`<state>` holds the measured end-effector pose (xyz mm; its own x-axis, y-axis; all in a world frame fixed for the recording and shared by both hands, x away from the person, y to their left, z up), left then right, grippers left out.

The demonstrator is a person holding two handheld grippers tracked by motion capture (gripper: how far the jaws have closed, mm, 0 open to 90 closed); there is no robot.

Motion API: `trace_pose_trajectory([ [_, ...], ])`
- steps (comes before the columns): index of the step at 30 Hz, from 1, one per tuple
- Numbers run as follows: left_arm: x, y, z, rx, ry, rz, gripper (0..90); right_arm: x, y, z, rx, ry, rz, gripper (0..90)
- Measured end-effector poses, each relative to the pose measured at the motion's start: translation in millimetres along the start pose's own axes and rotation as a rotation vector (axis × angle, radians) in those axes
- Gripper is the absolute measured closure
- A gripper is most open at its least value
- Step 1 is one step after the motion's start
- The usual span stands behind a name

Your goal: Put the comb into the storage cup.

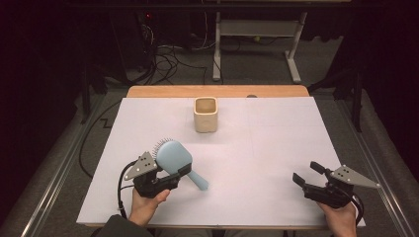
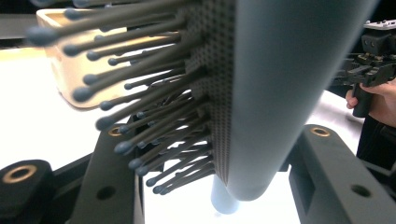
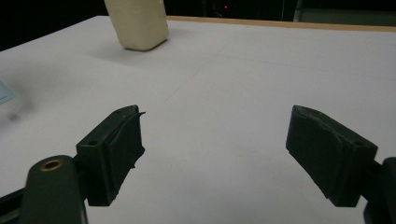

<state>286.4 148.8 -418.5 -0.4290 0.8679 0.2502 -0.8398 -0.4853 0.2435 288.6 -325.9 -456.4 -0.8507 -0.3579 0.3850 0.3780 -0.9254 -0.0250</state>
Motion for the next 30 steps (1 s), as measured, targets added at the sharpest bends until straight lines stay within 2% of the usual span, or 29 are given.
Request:
trace_pose_trajectory([
  [5, 5.9, -0.6, 0.9, 0.006, 0.007, 0.008, 52.9, 1.0, -2.8, -1.7, 0.018, -0.009, -0.016, 19.3],
  [10, 13.5, -2.6, 2.3, 0.009, 0.003, 0.023, 52.9, -0.3, -6.6, -2.0, 0.037, -0.018, -0.012, 19.3],
  [22, 32.4, -9.8, 5.6, 0.024, 0.001, 0.056, 52.8, 0.4, -6.2, -1.9, 0.025, -0.016, -0.005, 19.3],
  [27, 39.6, -15.8, 8.9, 0.042, 0.003, 0.058, 52.8, -0.3, -4.9, -2.2, 0.018, -0.021, -0.009, 19.3],
  [30, 43.3, -19.1, 11.6, 0.038, -0.005, 0.072, 52.8, -0.2, -5.3, -2.2, 0.020, -0.021, -0.007, 19.3],
])
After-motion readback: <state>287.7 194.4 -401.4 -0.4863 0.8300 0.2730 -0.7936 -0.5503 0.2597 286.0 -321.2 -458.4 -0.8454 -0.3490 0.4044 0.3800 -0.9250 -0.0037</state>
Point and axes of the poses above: each handheld gripper's, and its own axes: x roughly backward along the jaws, z roughly out of its top, y roughly to its right, the point moved 2 cm from there along -x, roughly forward along the jaws, and after that the axes turned 10 degrees about -z, right-handed, at the moved point
